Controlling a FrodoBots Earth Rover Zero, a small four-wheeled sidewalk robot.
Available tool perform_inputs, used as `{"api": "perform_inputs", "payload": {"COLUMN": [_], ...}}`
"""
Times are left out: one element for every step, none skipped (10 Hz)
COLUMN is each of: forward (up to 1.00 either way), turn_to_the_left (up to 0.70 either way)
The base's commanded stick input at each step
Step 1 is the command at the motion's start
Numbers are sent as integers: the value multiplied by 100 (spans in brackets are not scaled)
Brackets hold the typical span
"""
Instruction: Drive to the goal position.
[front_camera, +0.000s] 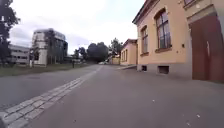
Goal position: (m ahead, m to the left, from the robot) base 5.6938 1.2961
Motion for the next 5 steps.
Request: {"api": "perform_inputs", "payload": {"forward": [45, 45, 45, 45, 45], "turn_to_the_left": [0, 0, 0, 0, 0]}}
